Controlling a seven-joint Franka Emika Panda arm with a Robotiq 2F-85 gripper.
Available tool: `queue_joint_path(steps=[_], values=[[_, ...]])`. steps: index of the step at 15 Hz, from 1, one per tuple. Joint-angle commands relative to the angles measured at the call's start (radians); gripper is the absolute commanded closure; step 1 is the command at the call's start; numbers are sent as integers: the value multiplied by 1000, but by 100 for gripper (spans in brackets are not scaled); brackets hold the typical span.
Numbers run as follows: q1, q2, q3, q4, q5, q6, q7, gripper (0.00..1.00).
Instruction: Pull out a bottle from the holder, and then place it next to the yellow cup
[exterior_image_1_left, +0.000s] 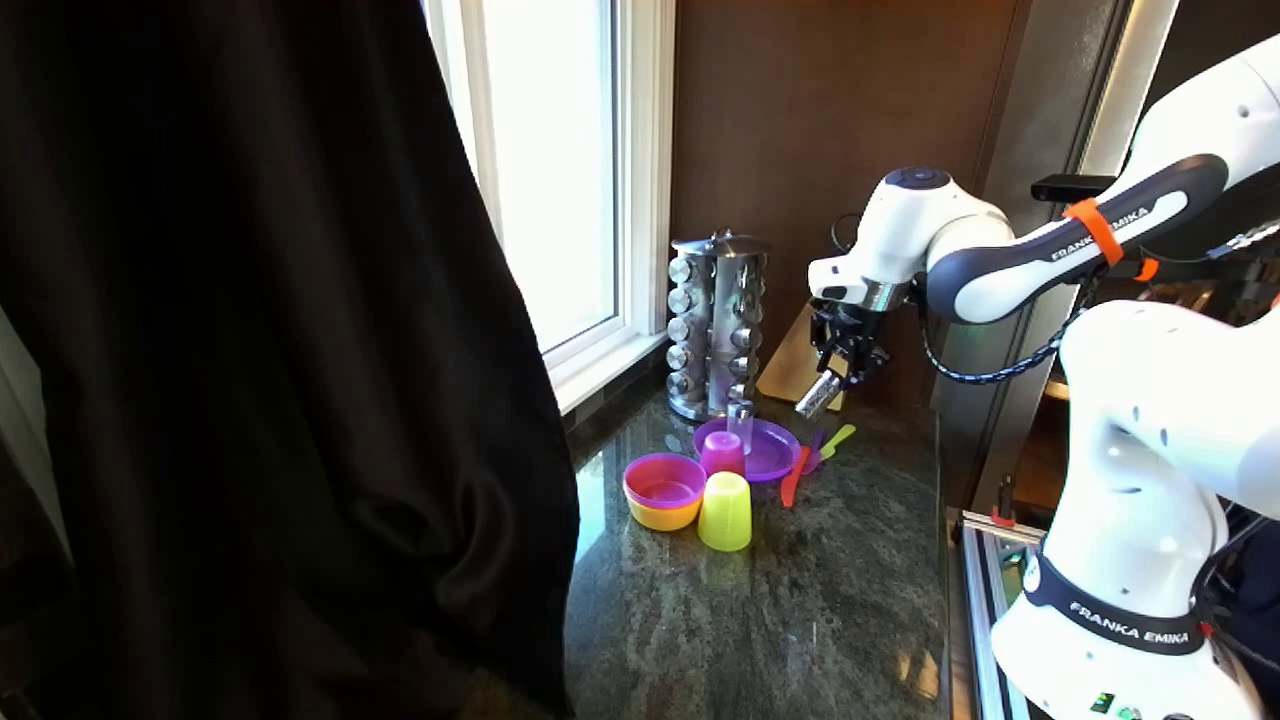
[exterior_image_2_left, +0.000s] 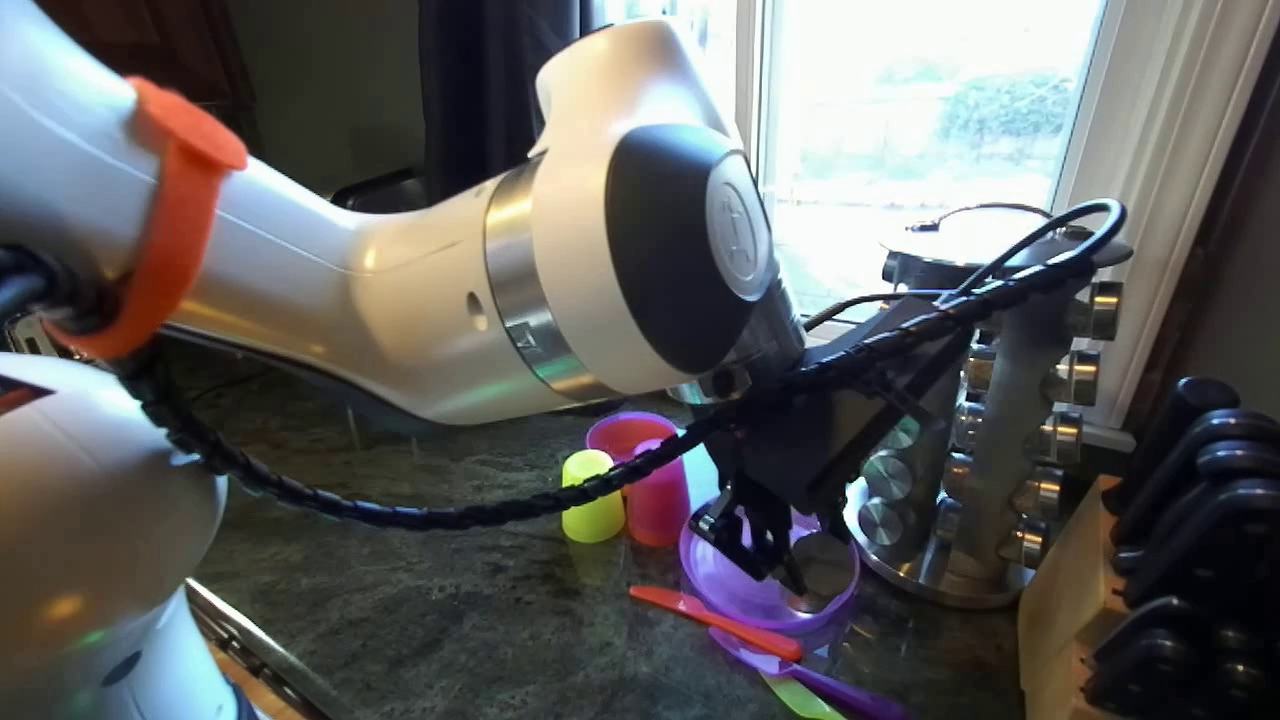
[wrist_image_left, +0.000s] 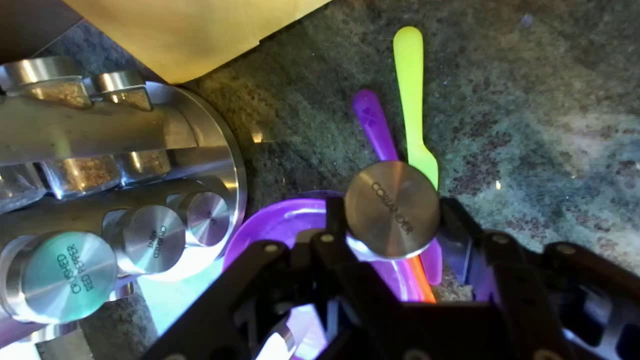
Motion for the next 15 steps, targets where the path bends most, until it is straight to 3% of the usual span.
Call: queue_joint_path(steps=[1, 6, 14, 15], values=[[82, 55, 22, -1, -44, -40, -7, 76], [223, 121, 18, -1, -10, -122, -78, 76], [514, 151, 72, 4, 121, -417, -53, 76], [464, 161, 58, 5, 84, -359, -54, 76]])
